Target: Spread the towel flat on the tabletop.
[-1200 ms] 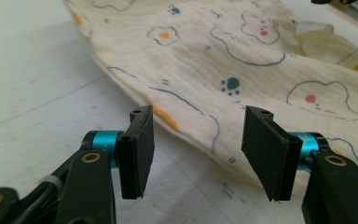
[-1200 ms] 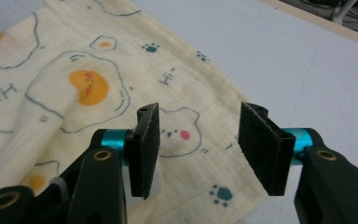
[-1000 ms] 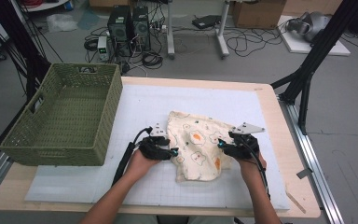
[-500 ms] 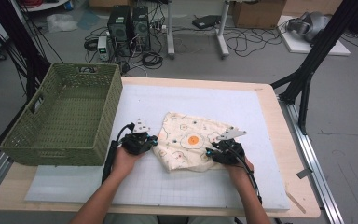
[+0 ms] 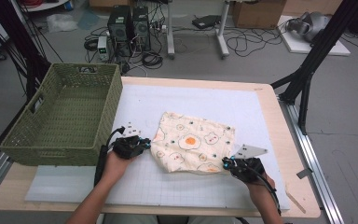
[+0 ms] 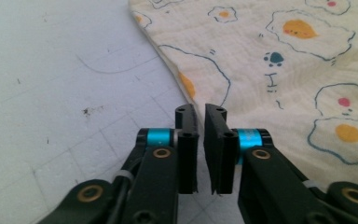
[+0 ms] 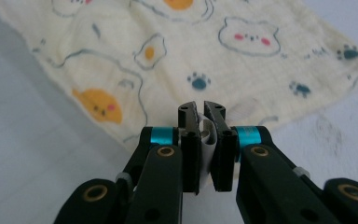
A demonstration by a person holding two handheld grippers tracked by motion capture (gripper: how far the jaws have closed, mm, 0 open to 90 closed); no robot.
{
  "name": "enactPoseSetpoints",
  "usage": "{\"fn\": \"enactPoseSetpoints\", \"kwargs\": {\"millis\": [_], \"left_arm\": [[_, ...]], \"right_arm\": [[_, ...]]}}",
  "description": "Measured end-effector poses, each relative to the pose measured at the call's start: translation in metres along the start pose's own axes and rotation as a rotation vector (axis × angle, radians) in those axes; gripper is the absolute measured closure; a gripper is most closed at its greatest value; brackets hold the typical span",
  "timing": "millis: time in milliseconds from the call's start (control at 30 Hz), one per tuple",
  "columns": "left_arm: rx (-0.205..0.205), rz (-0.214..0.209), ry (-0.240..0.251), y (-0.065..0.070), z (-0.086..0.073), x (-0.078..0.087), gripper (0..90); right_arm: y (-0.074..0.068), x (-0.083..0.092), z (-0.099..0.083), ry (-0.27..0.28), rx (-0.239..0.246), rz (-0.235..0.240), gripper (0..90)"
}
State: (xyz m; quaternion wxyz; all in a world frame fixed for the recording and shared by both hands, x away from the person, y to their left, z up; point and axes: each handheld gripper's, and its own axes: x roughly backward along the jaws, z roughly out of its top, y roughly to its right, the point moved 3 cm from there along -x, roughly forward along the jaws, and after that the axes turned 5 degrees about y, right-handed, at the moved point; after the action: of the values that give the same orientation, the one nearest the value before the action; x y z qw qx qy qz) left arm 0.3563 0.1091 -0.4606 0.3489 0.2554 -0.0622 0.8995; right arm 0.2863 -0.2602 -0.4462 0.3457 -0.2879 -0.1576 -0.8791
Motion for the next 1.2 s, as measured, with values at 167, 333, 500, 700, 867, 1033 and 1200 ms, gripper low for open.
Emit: {"fn": "enactPoseSetpoints", "kwargs": {"millis": [167,333,500,700,867,1033,1200], "left_arm": [[0.039,0.007,0.049,0.000,0.004,0.002,55.2],[0.059,0.010,0.091,0.000,0.007,0.002,47.1],[0.057,0.009,0.096,-0.001,0.007,0.002,45.9],[0.064,0.012,0.096,-0.001,0.006,0.002,44.9],[0.065,0.011,0.095,-0.003,0.006,0.003,43.8],[0.061,0.005,0.094,-0.002,0.006,0.002,43.5],[0.062,0.007,0.093,-0.002,0.006,0.001,43.4]], "right_arm": [[-0.006,0.022,-0.020,-0.054,0.039,-0.025,84.9],[-0.010,0.034,-0.021,-0.011,0.019,-0.017,65.2],[0.008,0.039,-0.001,0.084,-0.036,-0.110,48.0],[0.035,0.014,0.015,0.070,-0.084,-0.185,39.9],[0.044,-0.017,0.016,-0.017,-0.124,-0.218,34.6],[0.042,-0.042,0.011,-0.108,-0.128,-0.169,36.6],[0.046,-0.041,0.011,-0.083,-0.168,-0.094,78.8]]}}
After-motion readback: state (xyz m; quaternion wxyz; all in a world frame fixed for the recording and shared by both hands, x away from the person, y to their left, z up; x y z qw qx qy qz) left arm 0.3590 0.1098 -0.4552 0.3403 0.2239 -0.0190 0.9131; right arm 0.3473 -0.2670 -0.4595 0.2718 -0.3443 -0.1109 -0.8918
